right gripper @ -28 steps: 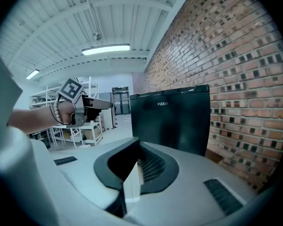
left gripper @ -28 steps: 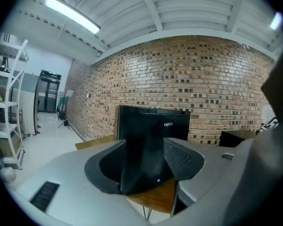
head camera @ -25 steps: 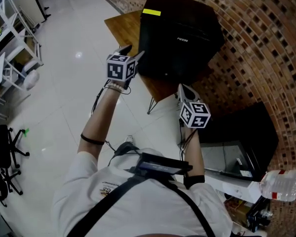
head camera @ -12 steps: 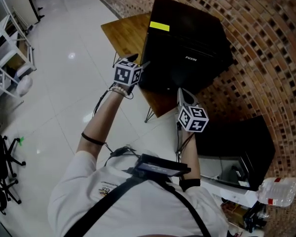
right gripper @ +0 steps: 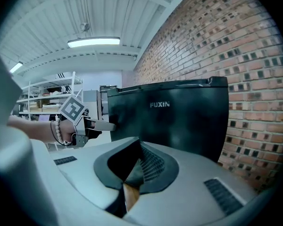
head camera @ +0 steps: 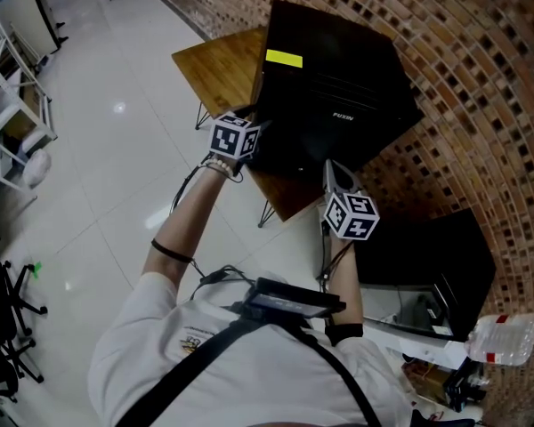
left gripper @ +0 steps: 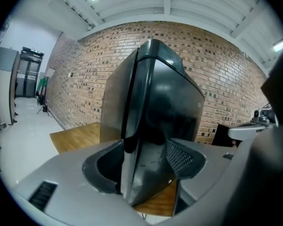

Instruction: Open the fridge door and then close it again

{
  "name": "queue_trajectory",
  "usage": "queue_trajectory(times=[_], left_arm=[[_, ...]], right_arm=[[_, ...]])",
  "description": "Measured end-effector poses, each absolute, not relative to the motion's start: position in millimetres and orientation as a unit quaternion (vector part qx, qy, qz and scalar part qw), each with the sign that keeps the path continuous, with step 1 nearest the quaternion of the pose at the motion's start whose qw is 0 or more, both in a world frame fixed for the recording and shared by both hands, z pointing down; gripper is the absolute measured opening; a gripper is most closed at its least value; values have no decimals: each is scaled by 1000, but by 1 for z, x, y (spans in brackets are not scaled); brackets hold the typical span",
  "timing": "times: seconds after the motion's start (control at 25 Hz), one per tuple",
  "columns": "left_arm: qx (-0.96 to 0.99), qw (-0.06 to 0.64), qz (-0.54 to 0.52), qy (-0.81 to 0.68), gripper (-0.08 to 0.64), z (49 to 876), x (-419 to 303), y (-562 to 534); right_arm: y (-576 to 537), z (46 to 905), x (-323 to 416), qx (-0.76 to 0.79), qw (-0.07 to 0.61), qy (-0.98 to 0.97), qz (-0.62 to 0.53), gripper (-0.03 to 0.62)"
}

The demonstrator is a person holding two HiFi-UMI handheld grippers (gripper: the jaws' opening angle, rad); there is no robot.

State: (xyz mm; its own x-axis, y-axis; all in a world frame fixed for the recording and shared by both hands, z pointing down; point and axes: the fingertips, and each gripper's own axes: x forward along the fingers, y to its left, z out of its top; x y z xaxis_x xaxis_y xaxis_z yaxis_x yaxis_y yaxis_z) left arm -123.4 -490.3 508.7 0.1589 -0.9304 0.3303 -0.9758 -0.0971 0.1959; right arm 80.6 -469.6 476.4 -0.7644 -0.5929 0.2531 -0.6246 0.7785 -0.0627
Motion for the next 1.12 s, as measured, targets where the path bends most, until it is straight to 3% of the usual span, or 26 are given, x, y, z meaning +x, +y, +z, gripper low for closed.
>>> queue_trajectory(times=[1.12], left_arm=[[754,145,103,-633,255,506,-106,-486]], right_arm=[[-474,470,134,350,105,-928,77,8]])
